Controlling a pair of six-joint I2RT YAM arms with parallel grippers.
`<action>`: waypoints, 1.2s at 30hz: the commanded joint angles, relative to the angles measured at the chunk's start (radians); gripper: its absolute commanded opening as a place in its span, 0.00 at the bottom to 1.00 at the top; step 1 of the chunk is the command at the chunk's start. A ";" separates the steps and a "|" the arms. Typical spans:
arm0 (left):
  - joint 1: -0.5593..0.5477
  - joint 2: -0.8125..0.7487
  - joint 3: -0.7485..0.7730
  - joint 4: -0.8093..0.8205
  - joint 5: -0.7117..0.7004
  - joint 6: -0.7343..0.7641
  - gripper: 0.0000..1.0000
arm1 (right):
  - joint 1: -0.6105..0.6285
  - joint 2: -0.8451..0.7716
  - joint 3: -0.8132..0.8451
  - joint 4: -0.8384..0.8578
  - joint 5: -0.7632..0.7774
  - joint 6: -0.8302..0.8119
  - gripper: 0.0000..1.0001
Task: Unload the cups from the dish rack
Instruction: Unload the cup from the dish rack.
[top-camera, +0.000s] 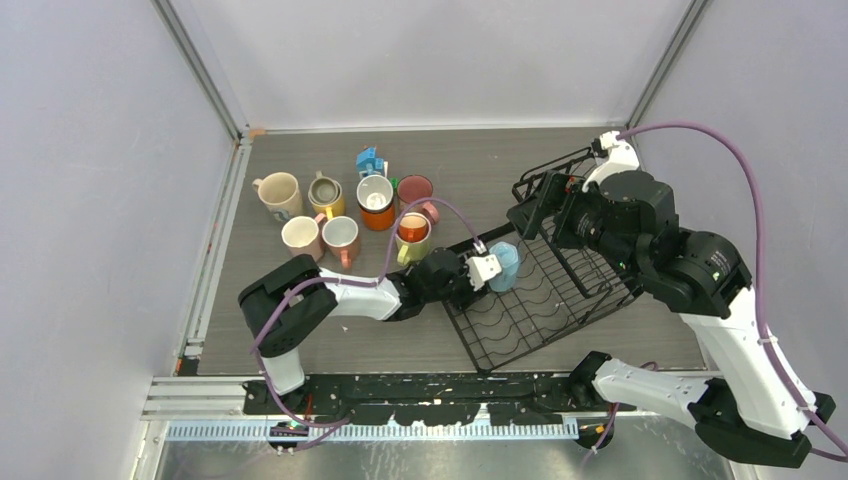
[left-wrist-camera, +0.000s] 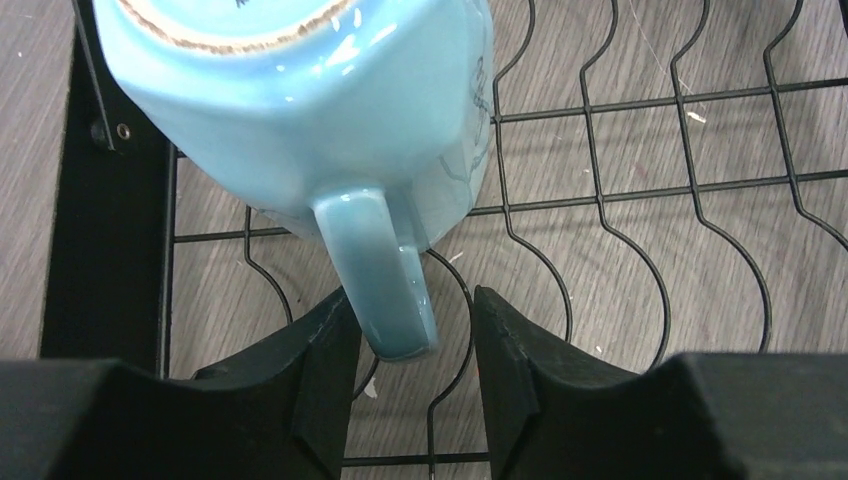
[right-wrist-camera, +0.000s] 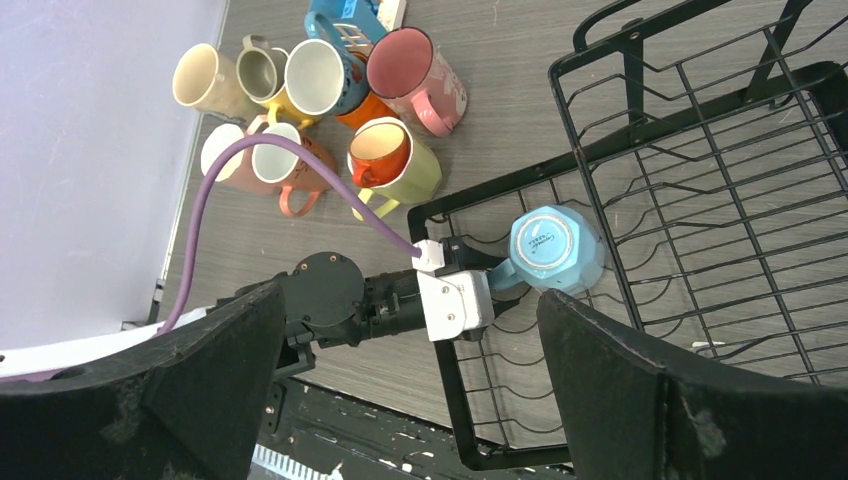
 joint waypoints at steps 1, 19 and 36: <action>-0.002 -0.024 0.045 -0.023 0.024 0.013 0.48 | 0.002 -0.022 0.000 0.042 0.005 0.010 1.00; 0.023 0.073 0.248 -0.269 0.115 0.059 0.44 | 0.002 -0.042 -0.001 0.022 0.013 0.008 1.00; 0.032 0.127 0.320 -0.323 0.142 0.077 0.25 | 0.002 -0.043 -0.004 0.016 0.018 0.010 1.00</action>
